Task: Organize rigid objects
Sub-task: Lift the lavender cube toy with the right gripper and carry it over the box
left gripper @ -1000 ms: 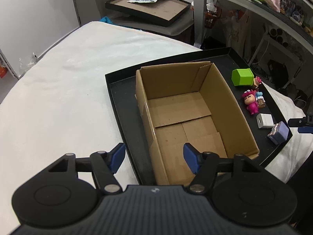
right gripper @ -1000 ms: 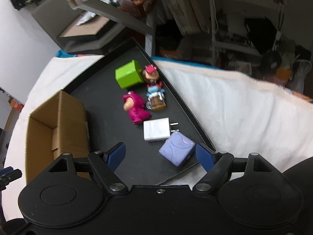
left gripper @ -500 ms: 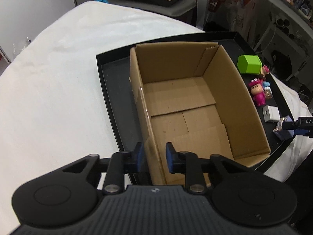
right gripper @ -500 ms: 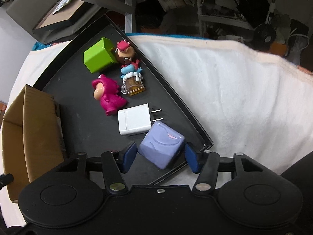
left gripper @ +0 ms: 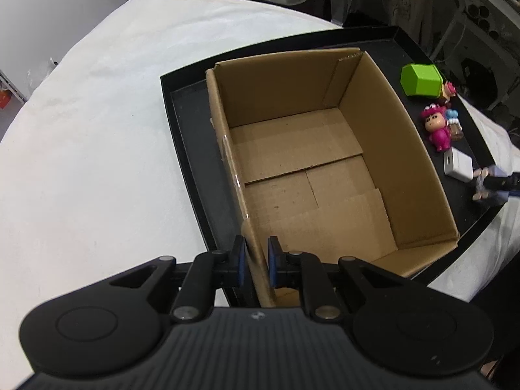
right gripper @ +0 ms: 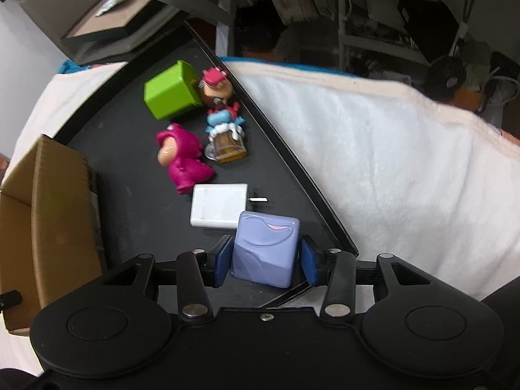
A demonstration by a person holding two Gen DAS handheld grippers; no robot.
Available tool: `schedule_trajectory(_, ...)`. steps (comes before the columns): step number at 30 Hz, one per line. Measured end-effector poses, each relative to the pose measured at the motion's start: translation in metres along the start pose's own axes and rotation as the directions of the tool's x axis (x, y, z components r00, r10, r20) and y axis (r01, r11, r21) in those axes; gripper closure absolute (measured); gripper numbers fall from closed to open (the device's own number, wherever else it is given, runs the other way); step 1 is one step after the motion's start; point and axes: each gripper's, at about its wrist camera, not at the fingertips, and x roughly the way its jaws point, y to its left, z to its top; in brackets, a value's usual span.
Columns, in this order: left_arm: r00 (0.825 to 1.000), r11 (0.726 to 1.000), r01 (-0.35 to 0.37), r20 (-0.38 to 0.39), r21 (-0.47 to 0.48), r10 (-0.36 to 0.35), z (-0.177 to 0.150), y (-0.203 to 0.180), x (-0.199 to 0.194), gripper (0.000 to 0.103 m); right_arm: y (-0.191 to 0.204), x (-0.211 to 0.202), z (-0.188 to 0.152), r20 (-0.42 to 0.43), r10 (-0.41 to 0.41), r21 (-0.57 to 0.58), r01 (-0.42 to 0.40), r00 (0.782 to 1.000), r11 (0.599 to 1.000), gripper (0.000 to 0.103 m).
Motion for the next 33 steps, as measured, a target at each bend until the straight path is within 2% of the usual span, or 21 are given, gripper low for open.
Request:
schedule_trajectory(11,1.000,1.000,0.006,-0.012,-0.005,-0.006,-0.009,0.001,-0.001,0.090,0.027,-0.036,0.005,0.074,0.078,-0.082,-0.072,0.994,0.994,0.060)
schedule_trajectory(33,0.996,0.994,0.088,-0.003,-0.060,-0.088,-0.012,0.012,0.001,0.089,0.128,-0.076,0.007,0.181,0.109,-0.285,-0.054,0.977,0.957,0.060)
